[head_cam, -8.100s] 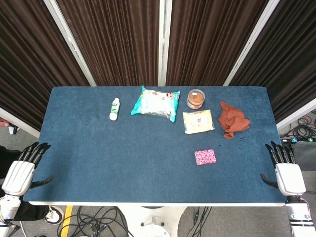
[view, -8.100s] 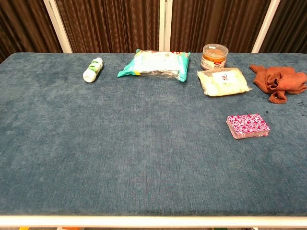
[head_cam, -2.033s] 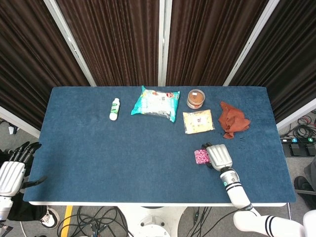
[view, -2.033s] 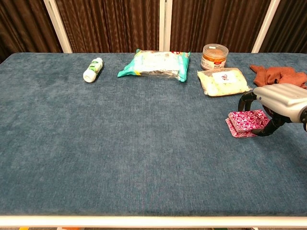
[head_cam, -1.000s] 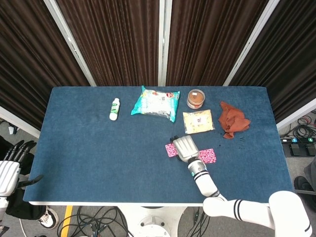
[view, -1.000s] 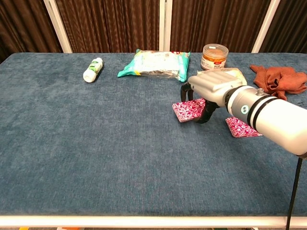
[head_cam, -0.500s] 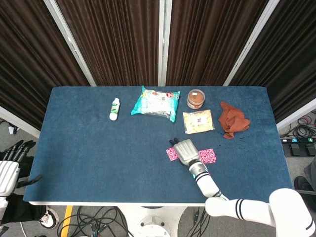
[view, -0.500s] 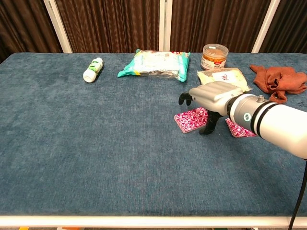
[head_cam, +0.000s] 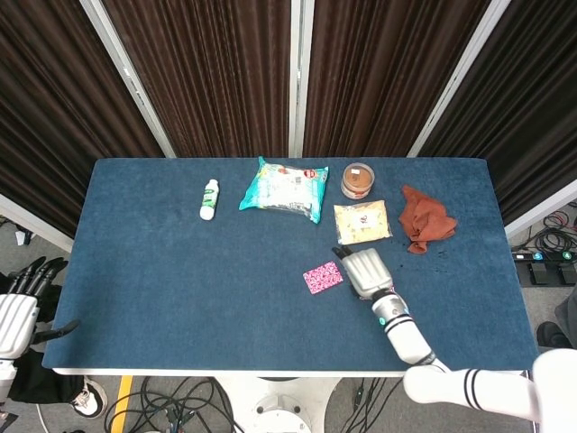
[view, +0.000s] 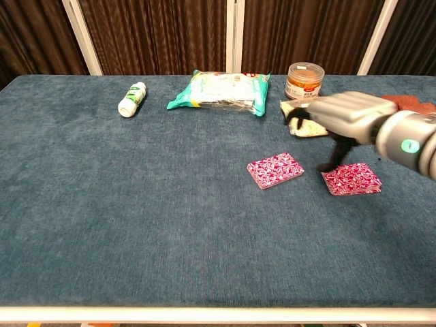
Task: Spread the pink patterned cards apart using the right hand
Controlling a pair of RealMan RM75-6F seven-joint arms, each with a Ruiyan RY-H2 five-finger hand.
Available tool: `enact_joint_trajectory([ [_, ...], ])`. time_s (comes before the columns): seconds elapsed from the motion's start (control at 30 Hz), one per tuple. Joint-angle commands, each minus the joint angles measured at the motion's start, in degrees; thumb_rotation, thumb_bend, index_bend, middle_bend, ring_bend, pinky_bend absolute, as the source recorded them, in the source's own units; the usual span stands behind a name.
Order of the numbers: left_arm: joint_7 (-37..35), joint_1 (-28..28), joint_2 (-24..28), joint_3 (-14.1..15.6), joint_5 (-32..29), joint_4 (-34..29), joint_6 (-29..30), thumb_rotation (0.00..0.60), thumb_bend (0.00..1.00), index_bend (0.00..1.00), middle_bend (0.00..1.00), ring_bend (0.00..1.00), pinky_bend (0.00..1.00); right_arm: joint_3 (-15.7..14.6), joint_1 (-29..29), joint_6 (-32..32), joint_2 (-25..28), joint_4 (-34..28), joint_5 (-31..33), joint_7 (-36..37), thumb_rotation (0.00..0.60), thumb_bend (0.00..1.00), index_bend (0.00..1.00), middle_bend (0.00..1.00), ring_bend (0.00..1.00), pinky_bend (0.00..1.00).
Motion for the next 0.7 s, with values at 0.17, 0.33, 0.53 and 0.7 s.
enact_joint_trajectory([
  [0.17, 0.62, -0.17, -0.03, 0.37, 0.20, -0.17, -0.70, 0.600, 0.02, 0.11, 0.10, 0.00, 0.13, -3.34, -3.22, -1.18, 3.90, -0.10, -1.16, 4.37, 0.600, 0.12, 0.26, 0.24, 0.77, 0.83],
  [0.33, 0.92, -0.15, -0.13, 0.37, 0.26, -0.33, -0.61, 0.600, 0.02, 0.11, 0.10, 0.00, 0.13, -4.21, -3.72, -1.94, 4.09, 0.82, -0.68, 4.57, 0.600, 0.12, 0.27, 0.25, 0.77, 0.83],
  [0.53, 0.87, -0.14, -0.13, 0.42, 0.12, -0.23, -0.80, 0.600, 0.02, 0.11, 0.10, 0.00, 0.13, -4.71, -3.93, -2.42, 3.25, 2.22, -0.37, 4.34, 0.600, 0.13, 0.27, 0.25, 0.77, 0.83],
  [0.7, 0.67, -0.07, -0.14, 0.35, 0.02, -0.09, -0.68, 0.600, 0.02, 0.11, 0.10, 0.00, 0.13, -4.45, -3.88, -2.49, 2.63, 2.83, -0.21, 4.30, 0.600, 0.13, 0.27, 0.25, 0.77, 0.83],
])
